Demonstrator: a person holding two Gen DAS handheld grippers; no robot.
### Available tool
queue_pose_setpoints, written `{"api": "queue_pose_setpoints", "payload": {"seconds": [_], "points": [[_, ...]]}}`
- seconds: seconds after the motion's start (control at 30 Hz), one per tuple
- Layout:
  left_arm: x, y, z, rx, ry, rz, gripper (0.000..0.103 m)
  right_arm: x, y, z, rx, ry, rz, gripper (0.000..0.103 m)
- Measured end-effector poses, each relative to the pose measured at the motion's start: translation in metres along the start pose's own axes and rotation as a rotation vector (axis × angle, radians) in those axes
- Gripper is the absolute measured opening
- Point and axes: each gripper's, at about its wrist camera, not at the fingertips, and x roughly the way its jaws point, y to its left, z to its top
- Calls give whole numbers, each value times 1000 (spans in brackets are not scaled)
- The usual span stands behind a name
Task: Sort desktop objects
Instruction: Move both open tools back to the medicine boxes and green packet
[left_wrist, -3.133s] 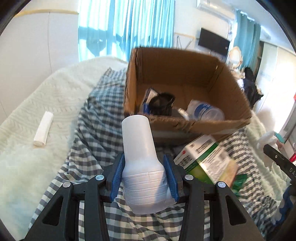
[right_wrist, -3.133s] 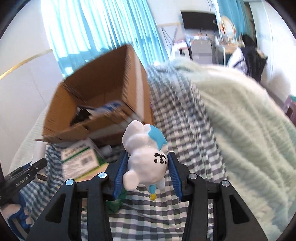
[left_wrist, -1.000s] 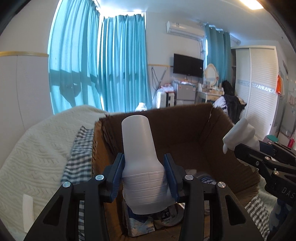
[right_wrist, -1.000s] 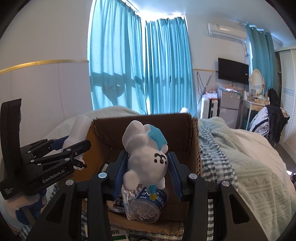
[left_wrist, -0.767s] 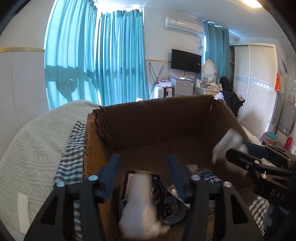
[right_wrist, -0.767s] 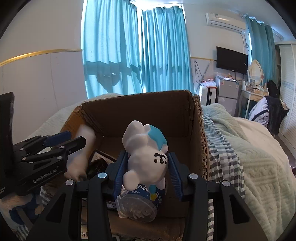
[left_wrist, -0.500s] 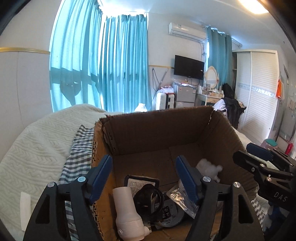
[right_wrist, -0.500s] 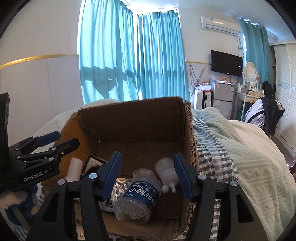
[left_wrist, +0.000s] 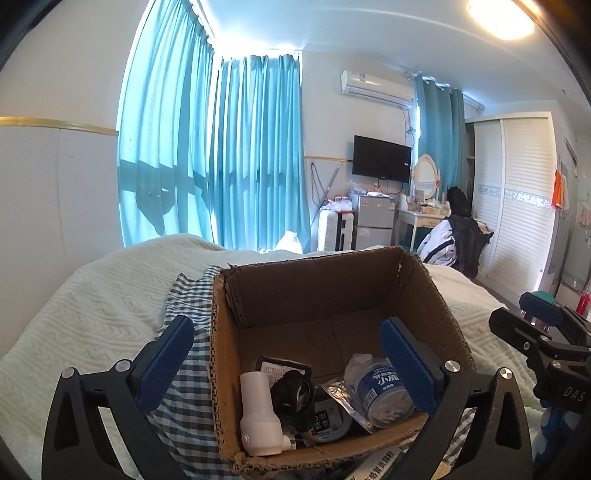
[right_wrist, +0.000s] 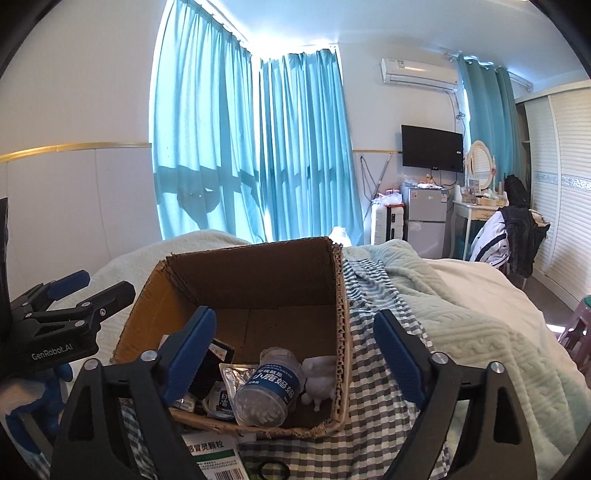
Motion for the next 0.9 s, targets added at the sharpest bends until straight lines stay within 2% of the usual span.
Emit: {"api": "queue_pose_setpoints", "payload": {"seconds": [0.33, 0.47, 0.6, 0.67, 0.9], "points": [[-34, -2, -5, -20, -8, 9, 103, -33, -2, -2, -4, -5, -19, 92], [-47, -9, -12, 0, -7, 1, 103, -45, 3, -5, -27, -6, -21, 92], [-60, -16, -19, 19, -24, -46, 103, -56, 7, -9, -40, -2, -17, 92], [-65, -21, -24, 39, -28, -34, 103, -60, 7, -14, -51, -1, -22, 92], [-72, -31, -49, 65, 17, -58, 103, -70, 2, -32, -32, 52, -21, 92]]}}
